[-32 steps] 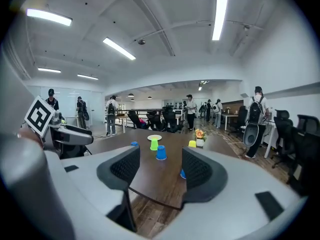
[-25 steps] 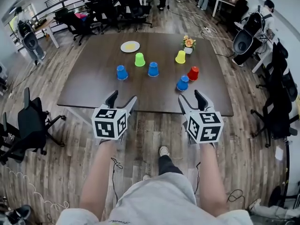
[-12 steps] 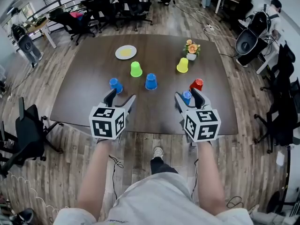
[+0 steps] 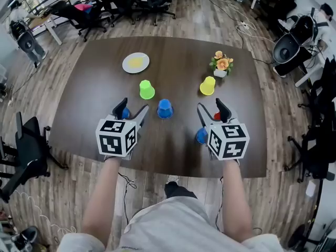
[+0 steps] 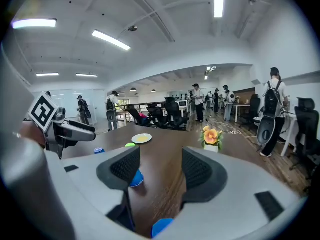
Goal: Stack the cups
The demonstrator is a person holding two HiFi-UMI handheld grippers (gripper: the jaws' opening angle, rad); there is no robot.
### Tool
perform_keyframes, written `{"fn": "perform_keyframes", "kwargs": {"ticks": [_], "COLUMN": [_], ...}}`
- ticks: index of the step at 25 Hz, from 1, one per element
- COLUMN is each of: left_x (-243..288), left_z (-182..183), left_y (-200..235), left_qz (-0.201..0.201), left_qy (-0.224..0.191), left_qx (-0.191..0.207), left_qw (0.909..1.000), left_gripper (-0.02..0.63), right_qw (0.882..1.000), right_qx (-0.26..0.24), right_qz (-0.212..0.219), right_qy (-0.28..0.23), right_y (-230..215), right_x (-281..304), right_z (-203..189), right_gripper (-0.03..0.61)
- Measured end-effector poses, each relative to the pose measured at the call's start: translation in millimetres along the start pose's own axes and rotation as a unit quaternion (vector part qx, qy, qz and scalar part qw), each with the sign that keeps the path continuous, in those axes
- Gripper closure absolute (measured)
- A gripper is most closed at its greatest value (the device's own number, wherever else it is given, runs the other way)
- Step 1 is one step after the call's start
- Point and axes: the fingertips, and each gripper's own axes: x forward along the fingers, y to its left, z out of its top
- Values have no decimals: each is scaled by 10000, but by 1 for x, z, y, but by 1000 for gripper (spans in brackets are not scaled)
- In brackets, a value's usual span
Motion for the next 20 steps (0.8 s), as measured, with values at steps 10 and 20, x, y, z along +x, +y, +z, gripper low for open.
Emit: {"fn": "perform_keyframes", "kwargs": {"ticks": [10,20], "left_x": [23,20], "left_z": [-5,-22], "left_y": [19,50], "left_qz": [49,-382], "left_qy": [297,317], "left_qx": [-39,19], "left_qw": [9995,9988], "left_gripper": [299,299], "right_qw": [9995,9993], "right_qx": [98,167], "right_qz": [200,-43], "right_qy": [212,334], "right_y": [3,56], "right_x": [39,42], "right_z": [-4,-16], "right_gripper": [331,331]}}
